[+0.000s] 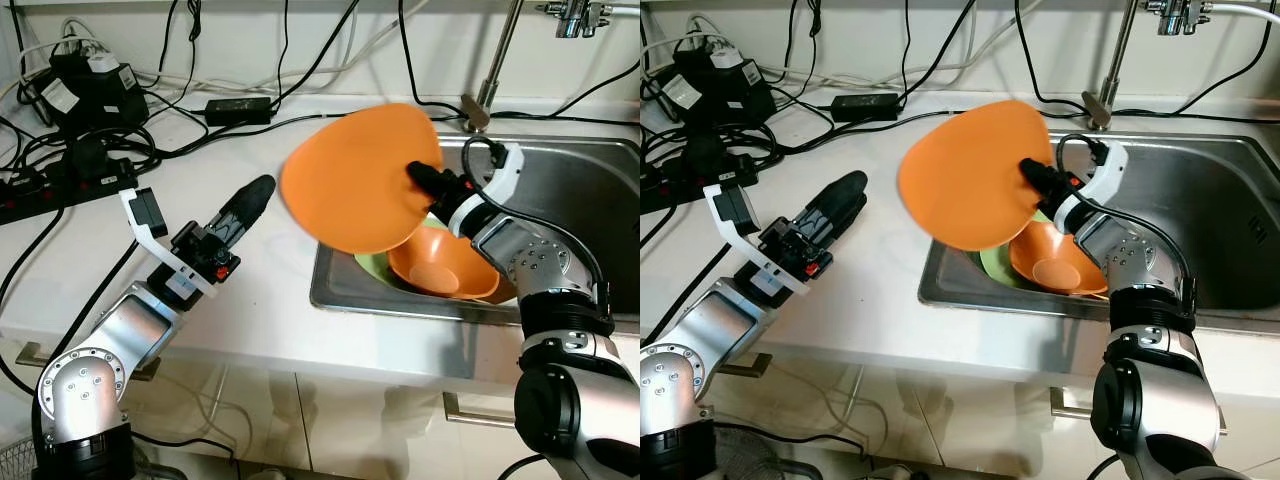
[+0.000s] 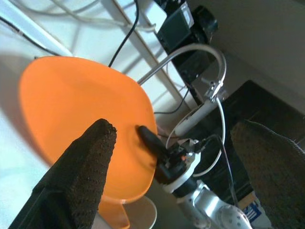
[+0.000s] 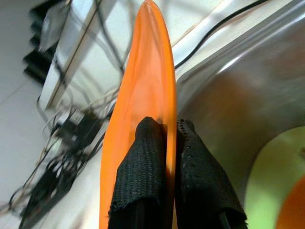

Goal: Kitchen organization

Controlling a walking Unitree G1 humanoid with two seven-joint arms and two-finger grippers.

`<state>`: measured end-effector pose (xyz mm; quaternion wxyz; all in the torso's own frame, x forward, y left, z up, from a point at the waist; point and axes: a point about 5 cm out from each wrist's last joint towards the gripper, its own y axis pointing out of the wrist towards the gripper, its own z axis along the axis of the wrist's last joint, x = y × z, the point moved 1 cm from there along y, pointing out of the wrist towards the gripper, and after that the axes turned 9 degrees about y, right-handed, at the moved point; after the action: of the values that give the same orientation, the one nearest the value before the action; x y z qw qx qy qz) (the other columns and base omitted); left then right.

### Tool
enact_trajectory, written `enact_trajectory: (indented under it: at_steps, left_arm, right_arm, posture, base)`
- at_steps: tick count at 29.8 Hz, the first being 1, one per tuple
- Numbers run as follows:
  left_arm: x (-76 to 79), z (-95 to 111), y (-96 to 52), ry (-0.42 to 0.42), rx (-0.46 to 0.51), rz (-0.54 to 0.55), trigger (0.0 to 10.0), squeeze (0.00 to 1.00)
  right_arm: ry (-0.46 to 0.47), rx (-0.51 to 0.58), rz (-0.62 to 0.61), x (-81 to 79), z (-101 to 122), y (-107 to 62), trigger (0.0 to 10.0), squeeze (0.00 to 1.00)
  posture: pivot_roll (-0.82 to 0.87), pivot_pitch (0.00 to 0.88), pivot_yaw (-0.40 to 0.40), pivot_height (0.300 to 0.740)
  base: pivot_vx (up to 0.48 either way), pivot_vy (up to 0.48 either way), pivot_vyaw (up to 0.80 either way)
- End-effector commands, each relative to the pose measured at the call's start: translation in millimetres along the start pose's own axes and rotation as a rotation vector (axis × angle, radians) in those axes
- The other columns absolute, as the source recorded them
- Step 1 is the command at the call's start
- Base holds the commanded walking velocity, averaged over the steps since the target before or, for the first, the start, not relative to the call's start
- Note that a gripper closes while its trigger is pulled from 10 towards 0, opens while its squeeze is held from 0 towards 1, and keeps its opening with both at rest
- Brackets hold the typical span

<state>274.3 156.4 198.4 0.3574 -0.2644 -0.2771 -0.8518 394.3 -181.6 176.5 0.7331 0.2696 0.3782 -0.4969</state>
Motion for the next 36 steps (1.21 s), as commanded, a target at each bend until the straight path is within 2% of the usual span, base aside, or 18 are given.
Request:
enact_trajectory:
  at_steps: [1, 2, 5, 12, 14, 17, 23, 24, 28, 29, 30, 31, 32, 33, 34, 36]
  left_arm:
    - [4.3, -2, -0.8, 0.039, -0.037, -0.020, 10.0, 1.00]
    - [2.4, -6, -1.3, 0.083, -0.077, 0.000, 10.0, 1.00]
    - [0.9, -12, -1.0, 0.154, -0.141, 0.015, 10.0, 1.00]
    - [4.3, -22, 3.4, 0.246, -0.213, 0.012, 10.0, 1.00]
    - [5.5, -28, 4.7, 0.304, -0.254, 0.009, 10.0, 1.00]
    - [7.0, -29, 5.6, 0.309, -0.258, 0.003, 10.0, 1.00]
    - [6.1, -31, 9.5, 0.384, -0.272, 0.021, 10.0, 1.00]
    - [6.2, -35, 10.7, 0.424, -0.298, 0.015, 10.0, 1.00]
    - [6.9, -40, 11.8, 0.470, -0.332, -0.001, 10.0, 1.00]
    - [6.8, -41, 12.5, 0.496, -0.346, -0.006, 10.0, 1.00]
    - [6.8, -42, 13.0, 0.514, -0.355, -0.009, 10.0, 1.00]
    - [6.7, -43, 13.2, 0.525, -0.361, -0.012, 10.0, 1.00]
    - [6.7, -43, 13.2, 0.525, -0.361, -0.012, 10.0, 1.00]
    - [6.7, -45, 13.4, 0.541, -0.377, -0.021, 10.0, 0.39]
    - [6.8, -46, 13.4, 0.554, -0.385, -0.025, 10.0, 0.00]
    - [6.7, -48, 13.3, 0.567, -0.391, -0.030, 10.0, 0.00]
  right_arm:
    - [0.006, 0.075, -0.013, -4.2, 15, 1.9, 0.0, 0.00]
    - [0.003, 0.138, -0.083, 3.7, 24, -0.8, 0.0, 0.00]
    - [-0.018, 0.221, -0.182, 14.4, 38, -6.6, 0.0, 0.00]
    - [-0.090, 0.296, -0.321, 30.7, 50, -16.8, 0.0, 0.00]
    - [-0.125, 0.286, -0.410, 42.0, 48, -21.4, 0.0, 0.00]
    - [-0.141, 0.271, -0.442, 46.2, 46, -22.8, 0.0, 0.00]
    - [-0.192, 0.198, -0.521, 57.6, 33, -24.5, 0.0, 0.00]
    - [-0.203, 0.158, -0.575, 65.9, 25, -27.3, 0.0, 0.00]
    - [-0.205, 0.117, -0.617, 72.7, 18, -29.9, 0.0, 0.00]
    - [-0.205, 0.092, -0.633, 75.3, 14, -30.8, 2.1, 0.00]
    - [-0.206, 0.076, -0.643, 77.1, 11, -31.5, 2.1, 0.00]
    - [-0.206, 0.066, -0.649, 78.1, 9, -31.9, 3.8, 0.00]
    - [-0.206, 0.066, -0.649, 78.1, 9, -31.9, 3.8, 0.00]
    - [-0.208, 0.041, -0.657, 80.4, 5, -32.6, 8.9, 0.00]
    - [-0.210, 0.027, -0.666, 82.2, 2, -33.4, 10.0, 0.00]
    - [-0.211, 0.010, -0.677, 84.5, -1, -34.5, 10.0, 0.00]
  posture:
    - [0.01, 0.009, 0.087, 0.740]
    - [0.01, 0.010, 0.087, 0.740]
    - [0.01, 0.010, 0.086, 0.740]
    - [0.00, 0.012, 0.087, 0.740]
    - [0.00, 0.014, 0.088, 0.740]
    - [0.00, 0.015, 0.088, 0.740]
    - [0.00, 0.017, 0.090, 0.740]
    - [0.00, 0.018, 0.090, 0.740]
    - [0.00, 0.017, 0.092, 0.740]
    - [0.00, 0.015, 0.093, 0.740]
    - [0.00, 0.015, 0.093, 0.740]
    - [0.00, 0.015, 0.093, 0.740]
    - [0.00, 0.015, 0.093, 0.740]
    - [0.01, 0.013, 0.096, 0.740]
    - [0.01, 0.012, 0.096, 0.740]
    - [0.01, 0.012, 0.097, 0.740]
  base:
    - [0.000, 0.000, 0.00]
    - [0.000, 0.000, 0.00]
    - [0.000, 0.000, 0.00]
    - [0.000, 0.000, 0.00]
    - [0.000, 0.000, 0.00]
    - [0.000, 0.000, 0.00]
    - [0.000, 0.000, 0.00]
    - [0.000, 0.000, 0.00]
    - [0.000, 0.000, 0.00]
    - [0.000, 0.000, 0.00]
    - [0.000, 0.000, 0.00]
    - [0.000, 0.000, 0.00]
    - [0.000, 0.000, 0.00]
    - [0.000, 0.000, 0.00]
    - [0.000, 0.000, 0.00]
    - [0.000, 0.000, 0.00]
